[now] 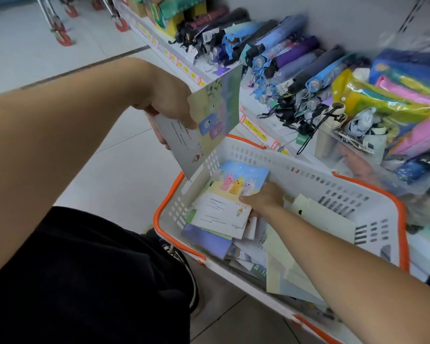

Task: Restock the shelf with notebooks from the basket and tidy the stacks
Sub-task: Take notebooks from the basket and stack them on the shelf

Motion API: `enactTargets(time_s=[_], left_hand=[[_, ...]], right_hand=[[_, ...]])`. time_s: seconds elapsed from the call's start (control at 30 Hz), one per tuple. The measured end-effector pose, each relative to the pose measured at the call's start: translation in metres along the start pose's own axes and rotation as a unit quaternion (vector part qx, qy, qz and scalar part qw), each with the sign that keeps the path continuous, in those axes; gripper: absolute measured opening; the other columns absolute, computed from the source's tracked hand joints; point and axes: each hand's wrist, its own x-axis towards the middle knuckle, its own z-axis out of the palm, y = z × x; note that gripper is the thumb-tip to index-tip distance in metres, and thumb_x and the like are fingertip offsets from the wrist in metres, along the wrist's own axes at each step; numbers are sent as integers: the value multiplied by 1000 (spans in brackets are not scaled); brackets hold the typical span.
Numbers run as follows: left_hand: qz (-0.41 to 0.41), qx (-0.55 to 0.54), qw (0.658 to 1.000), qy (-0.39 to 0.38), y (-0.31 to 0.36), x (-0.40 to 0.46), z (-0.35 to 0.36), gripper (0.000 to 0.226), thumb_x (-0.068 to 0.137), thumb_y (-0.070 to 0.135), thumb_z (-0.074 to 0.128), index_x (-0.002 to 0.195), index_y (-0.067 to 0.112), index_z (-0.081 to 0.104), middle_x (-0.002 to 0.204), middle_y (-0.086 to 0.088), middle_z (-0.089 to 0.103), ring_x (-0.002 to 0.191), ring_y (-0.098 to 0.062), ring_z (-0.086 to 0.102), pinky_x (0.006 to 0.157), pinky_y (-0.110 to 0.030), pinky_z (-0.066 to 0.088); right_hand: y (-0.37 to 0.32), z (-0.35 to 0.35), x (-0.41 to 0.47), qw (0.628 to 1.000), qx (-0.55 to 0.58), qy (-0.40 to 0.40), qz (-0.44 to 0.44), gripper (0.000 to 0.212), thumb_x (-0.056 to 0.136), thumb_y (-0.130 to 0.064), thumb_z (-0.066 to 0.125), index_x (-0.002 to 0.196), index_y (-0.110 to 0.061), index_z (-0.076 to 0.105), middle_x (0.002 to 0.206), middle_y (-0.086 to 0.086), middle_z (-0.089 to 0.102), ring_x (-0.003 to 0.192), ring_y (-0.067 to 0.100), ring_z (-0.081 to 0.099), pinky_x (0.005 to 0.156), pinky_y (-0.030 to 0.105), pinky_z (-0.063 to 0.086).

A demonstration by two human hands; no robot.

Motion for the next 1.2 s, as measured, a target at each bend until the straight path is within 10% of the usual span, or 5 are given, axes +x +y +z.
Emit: enactTargets(time_s=[0.23,0.5,0.83,1.0,1.2], left_hand=[[28,-36,999,11,-3,3,2,19,97,10,56,115,4,55,94,-20,72,73,-36,73,51,-32,58],[81,-216,972,48,-10,-2,4,21,101,15,49,122,11,48,107,-17,70,83,-28,73,53,-29,57],[213,-440,872,31,48,-35,-7,28,98,26,54,126,22,55,109,-5,74,76,-14,72,43,-25,56],[276,-484,829,52,77,-49,-21,18,102,22,48,115,29,57,101,-2,70,59,-10,64,32,-20,46],[345,-543,758,105,157,-67,-48,26,100,17,53,126,20,56,97,-8,70,62,-16,60,37,-19,45]], right_hand=[[-17,-60,-18,998,10,-60,6,7,86,-5,71,91,-1,68,82,14,73,64,26,73,53,38,61],[-84,-148,-68,886,412,-183,-111,17,95,-14,58,109,-8,66,89,6,77,67,14,73,60,27,61],[-139,-149,-116,898,406,-20,-167,29,94,-42,62,96,-14,59,98,16,73,88,35,69,71,45,57],[-164,-204,-170,879,384,-144,-242,25,102,-27,53,124,-15,55,85,6,75,62,27,71,40,27,51],[-196,-291,-190,887,345,50,-304,26,101,-16,55,125,-6,51,94,17,65,40,12,54,35,19,41]])
